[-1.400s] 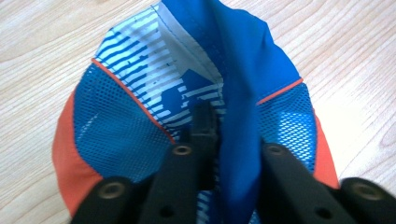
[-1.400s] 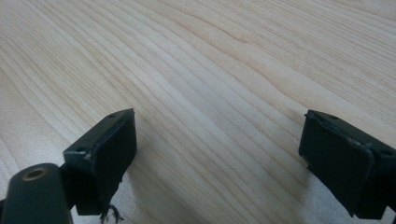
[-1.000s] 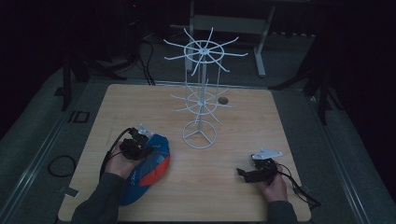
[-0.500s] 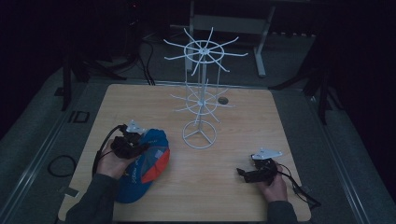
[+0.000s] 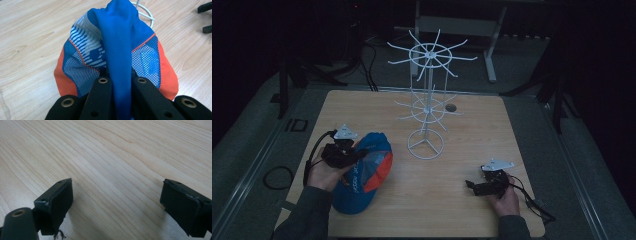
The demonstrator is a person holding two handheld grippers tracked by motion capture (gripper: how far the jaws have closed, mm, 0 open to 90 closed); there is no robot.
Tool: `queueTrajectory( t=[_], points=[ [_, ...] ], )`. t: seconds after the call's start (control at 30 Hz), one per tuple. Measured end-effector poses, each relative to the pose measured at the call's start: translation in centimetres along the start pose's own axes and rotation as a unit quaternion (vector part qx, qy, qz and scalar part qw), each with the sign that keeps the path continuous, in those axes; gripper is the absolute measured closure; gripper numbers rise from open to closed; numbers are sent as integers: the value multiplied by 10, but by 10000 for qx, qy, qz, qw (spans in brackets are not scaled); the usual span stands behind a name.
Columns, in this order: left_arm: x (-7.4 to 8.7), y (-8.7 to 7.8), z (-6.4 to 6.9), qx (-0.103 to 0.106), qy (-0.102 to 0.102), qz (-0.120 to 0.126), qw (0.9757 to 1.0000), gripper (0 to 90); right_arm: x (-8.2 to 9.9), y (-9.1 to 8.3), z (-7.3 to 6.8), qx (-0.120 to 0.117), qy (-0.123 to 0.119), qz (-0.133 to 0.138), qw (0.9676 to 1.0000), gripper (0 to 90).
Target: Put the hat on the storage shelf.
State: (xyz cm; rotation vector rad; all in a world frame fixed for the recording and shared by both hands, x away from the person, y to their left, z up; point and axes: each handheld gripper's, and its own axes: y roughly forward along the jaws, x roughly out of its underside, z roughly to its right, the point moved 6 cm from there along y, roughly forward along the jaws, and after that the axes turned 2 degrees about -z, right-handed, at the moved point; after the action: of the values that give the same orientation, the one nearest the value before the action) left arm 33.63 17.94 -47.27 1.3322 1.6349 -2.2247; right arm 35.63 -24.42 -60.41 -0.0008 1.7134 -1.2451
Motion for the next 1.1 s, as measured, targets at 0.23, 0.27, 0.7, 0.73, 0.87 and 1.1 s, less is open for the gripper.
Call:
queueTrajectory(
  t=[0.23, 0.27, 0.7, 0.73, 0.87, 1.1],
  points=[
    [-5, -12, -2, -5, -17, 161, 9999, 900, 0, 0, 0, -2, 0, 1, 10000, 111],
    [-6, -14, -3, -2, -19, 190, 9998, 900, 0, 0, 0, 0, -1, 1, 10000, 111],
    [-13, -28, -4, 51, -104, 445, 9989, 900, 0, 0, 0, 1, -3, 3, 10000, 111],
    [-15, -30, -4, 53, -105, 487, 9987, 900, 0, 0, 0, -1, 2, 0, 10000, 111],
    [-18, -35, -4, 52, -103, 567, 9983, 900, 0, 0, 0, -3, 0, -1, 10000, 111],
    [-23, -41, -5, 47, -80, 637, 9979, 900, 0, 0, 0, -2, -1, -3, 10000, 111]
  ],
)
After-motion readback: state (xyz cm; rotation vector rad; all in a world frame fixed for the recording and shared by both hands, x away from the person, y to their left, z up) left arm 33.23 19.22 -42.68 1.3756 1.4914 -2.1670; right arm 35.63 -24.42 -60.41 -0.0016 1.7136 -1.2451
